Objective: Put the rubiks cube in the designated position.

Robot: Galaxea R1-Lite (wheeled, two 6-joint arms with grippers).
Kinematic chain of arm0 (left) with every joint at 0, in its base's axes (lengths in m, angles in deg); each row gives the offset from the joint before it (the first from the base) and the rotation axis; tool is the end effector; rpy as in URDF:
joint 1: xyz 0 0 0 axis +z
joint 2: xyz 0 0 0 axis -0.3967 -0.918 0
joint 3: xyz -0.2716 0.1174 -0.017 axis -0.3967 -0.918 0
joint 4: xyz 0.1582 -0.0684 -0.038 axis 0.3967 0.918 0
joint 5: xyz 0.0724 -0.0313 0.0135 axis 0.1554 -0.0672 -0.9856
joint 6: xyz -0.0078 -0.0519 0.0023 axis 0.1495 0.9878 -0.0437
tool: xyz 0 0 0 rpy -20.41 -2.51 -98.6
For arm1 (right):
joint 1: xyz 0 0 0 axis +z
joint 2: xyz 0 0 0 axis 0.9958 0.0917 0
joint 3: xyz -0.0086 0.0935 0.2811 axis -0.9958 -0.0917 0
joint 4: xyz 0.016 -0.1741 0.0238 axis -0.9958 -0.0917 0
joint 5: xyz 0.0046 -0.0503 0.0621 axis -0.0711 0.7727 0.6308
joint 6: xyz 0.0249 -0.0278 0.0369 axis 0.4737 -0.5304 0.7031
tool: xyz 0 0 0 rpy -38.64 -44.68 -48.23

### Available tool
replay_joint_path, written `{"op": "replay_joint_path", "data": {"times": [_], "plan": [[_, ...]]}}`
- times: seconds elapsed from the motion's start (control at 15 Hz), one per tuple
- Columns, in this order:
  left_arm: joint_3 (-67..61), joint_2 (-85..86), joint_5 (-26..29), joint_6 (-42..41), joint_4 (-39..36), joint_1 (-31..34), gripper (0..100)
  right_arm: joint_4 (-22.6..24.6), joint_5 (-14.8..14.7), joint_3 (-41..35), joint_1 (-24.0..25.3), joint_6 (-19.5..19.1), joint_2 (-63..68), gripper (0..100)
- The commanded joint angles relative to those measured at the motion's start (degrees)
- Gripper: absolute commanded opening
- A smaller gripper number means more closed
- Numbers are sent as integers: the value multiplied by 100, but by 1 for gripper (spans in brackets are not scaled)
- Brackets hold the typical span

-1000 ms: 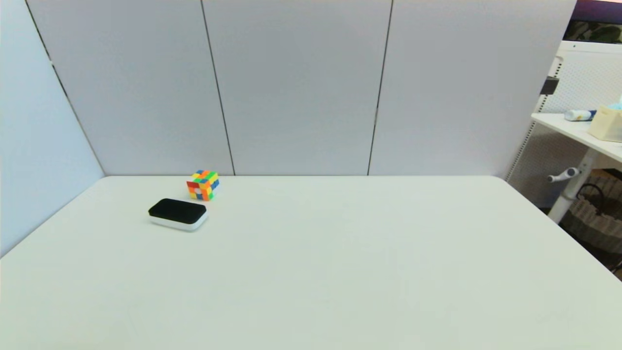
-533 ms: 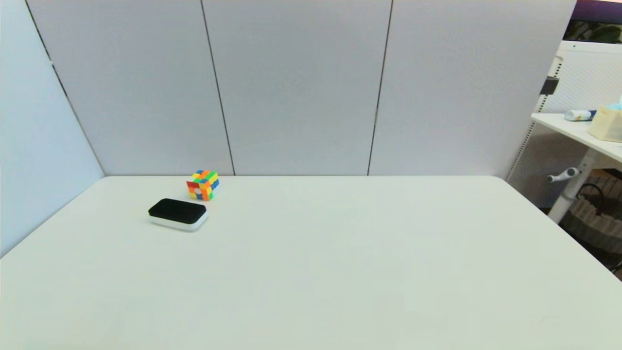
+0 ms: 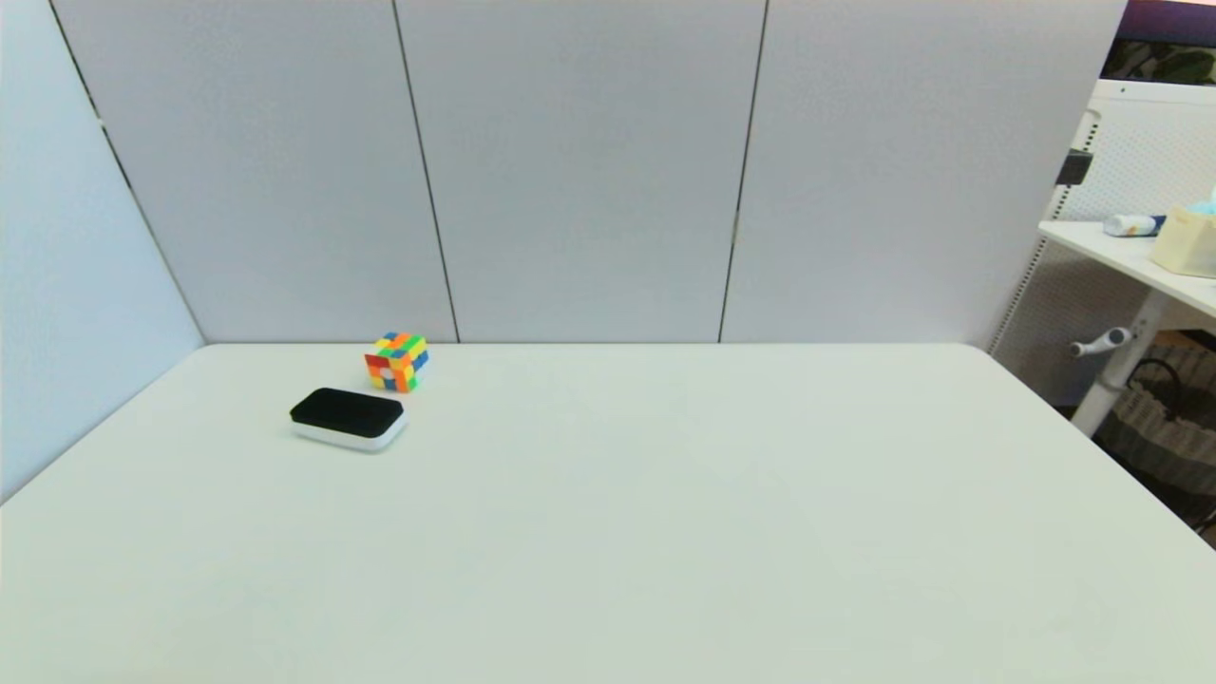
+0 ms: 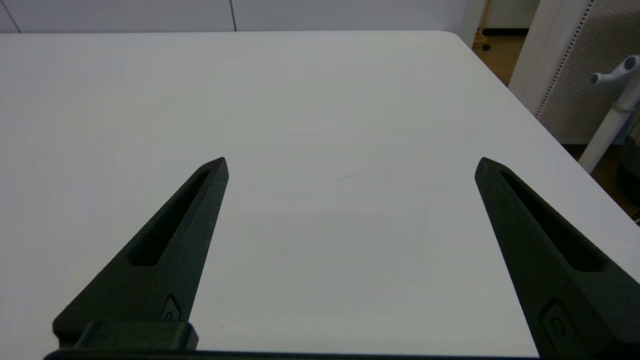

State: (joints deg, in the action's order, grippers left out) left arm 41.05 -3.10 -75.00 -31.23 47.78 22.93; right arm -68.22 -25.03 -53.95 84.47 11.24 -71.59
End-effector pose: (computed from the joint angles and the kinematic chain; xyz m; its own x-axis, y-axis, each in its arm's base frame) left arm -0.0045 0.0000 0.0748 1.0000 -0.0081 -0.0014 0.0082 0.9997 0.0244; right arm -0.0044 0.0000 0.0761 1.0000 -0.0048 0.0055 0.0048 1.0000 0.0016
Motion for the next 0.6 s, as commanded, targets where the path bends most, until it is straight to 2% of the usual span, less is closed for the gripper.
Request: {"op": "replay_joint_path", "data": {"times": [0.07,0.6], "plan": [[0,-18,6,0,0,0,100,2,0,0,0,-1,7,100],[0,-18,6,0,0,0,100,2,0,0,0,-1,7,100]]}}
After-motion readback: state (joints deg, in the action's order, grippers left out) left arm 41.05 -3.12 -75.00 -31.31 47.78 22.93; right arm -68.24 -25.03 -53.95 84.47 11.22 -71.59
